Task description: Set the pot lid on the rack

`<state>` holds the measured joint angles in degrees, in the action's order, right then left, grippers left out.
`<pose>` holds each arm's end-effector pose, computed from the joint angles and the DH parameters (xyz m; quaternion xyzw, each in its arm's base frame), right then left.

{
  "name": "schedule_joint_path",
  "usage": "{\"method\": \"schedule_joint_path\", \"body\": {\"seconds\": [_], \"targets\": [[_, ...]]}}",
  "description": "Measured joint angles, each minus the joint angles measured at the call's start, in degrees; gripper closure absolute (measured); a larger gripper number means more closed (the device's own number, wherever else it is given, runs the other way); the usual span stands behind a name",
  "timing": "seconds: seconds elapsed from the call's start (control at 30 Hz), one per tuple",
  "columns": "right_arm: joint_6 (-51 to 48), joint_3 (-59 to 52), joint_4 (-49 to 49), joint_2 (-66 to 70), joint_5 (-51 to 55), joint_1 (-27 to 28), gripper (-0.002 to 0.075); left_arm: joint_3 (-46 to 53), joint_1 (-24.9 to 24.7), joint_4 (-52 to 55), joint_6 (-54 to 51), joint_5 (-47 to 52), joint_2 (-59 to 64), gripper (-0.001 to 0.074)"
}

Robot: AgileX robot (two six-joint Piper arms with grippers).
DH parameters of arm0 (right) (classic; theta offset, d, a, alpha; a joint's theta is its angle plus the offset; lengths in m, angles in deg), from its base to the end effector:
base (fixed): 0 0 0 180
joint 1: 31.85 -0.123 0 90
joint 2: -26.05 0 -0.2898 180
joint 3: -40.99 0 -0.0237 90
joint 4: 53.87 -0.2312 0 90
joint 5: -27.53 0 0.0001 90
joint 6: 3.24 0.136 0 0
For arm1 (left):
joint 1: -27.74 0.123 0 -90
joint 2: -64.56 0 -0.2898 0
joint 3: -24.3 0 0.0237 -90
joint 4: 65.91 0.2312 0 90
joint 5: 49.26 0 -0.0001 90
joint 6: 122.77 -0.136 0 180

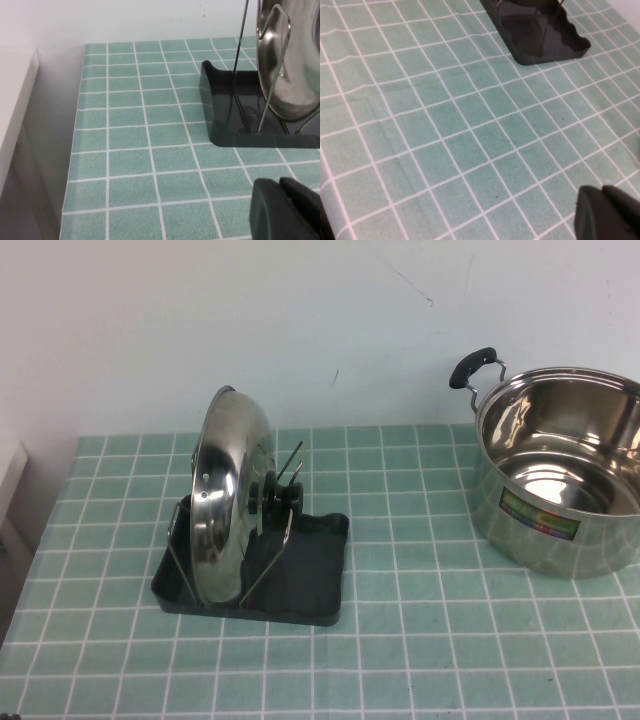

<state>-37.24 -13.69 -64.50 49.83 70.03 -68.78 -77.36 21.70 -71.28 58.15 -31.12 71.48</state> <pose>0.0480 0.0573 0.2408 -0.4794 0.7223 0.1006 0.4882 0.0722 -0.0116 0.1692 0.0091 0.7843 -0.0765 0.6156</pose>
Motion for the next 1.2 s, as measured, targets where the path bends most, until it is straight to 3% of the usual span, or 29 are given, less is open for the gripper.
{"method": "schedule_joint_path", "body": {"seconds": [0.23,0.57,0.77,0.9,1.2], "targets": [[0.0,-5.3,3.4,-2.2,-10.7,2.4,0.0727,0.0,0.0,0.0,-0.9,0.0,0.0,0.0737],[2.4,-17.9,4.6,-11.8,-27.0,26.6,0.0727,0.0,0.0,0.1,-0.9,0.0,0.0,0.0737],[8.6,-23.9,5.8,-15.7,-28.9,40.2,0.0727,0.0,0.0,0.1,-0.9,0.0,0.0,0.0737],[9.7,-24.2,7.7,-16.7,-23.4,42.1,0.0727,0.0,0.0,0.2,-0.9,0.0,-0.1,0.0737],[11.8,-24.1,8.2,-16.8,-22.8,42.2,0.0727,0.0,0.0,0.2,-0.9,0.0,-0.1,0.0737]]}}
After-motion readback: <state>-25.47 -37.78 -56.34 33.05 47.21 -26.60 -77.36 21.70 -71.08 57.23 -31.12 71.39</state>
